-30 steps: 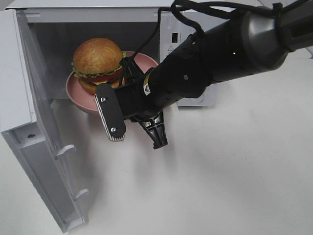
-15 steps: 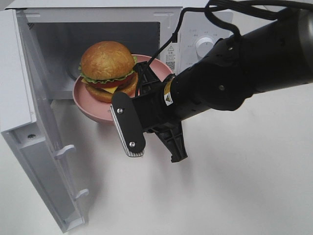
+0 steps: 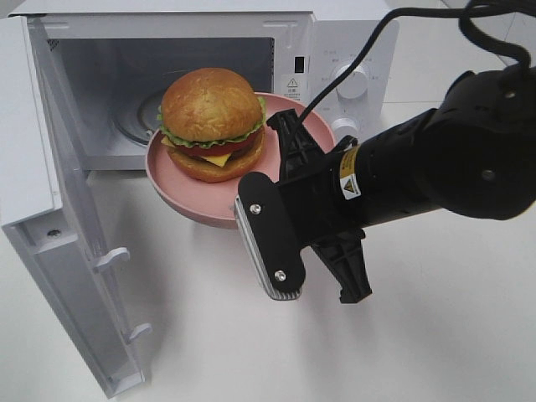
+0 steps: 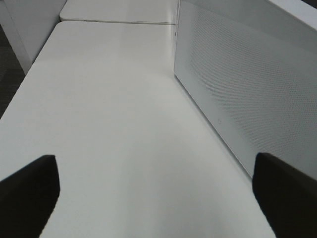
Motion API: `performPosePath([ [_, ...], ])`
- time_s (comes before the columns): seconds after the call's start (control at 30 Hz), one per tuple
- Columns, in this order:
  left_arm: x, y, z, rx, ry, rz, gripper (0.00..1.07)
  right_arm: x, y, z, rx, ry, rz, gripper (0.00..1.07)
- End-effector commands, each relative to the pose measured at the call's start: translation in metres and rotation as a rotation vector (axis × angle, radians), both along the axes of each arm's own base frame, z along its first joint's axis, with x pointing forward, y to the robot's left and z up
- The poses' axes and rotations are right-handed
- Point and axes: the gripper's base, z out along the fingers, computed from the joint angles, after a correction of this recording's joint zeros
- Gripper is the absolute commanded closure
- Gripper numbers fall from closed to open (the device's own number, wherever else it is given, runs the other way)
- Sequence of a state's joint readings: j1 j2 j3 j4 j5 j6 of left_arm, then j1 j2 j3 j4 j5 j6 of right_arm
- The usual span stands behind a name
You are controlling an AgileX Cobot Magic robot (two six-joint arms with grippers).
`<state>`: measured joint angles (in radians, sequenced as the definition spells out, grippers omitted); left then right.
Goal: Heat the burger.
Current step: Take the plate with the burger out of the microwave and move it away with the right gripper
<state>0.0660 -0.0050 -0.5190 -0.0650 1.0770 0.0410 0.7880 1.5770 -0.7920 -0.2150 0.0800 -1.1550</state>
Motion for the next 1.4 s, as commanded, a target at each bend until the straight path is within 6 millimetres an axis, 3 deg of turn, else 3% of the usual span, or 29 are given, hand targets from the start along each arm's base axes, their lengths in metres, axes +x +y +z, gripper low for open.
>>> performPosePath([
  [0.03, 0.000, 0.000, 0.000, -0.004, -0.013, -0.001, 0.09, -0.007, -0.006, 0.018, 0.079, -0.080, 0.022, 1.07],
  [0.87, 0.000, 0.000, 0.000, -0.004, -0.013, -0.001, 0.09, -0.056, -0.057, 0.033, 0.088, -0.102, 0.008, 1.07],
  [1.4, 0.000, 0.000, 0.000, -0.004, -0.013, -0.001, 0.09, -0.082, -0.097, 0.038, 0.050, -0.064, -0.155, 1.07],
])
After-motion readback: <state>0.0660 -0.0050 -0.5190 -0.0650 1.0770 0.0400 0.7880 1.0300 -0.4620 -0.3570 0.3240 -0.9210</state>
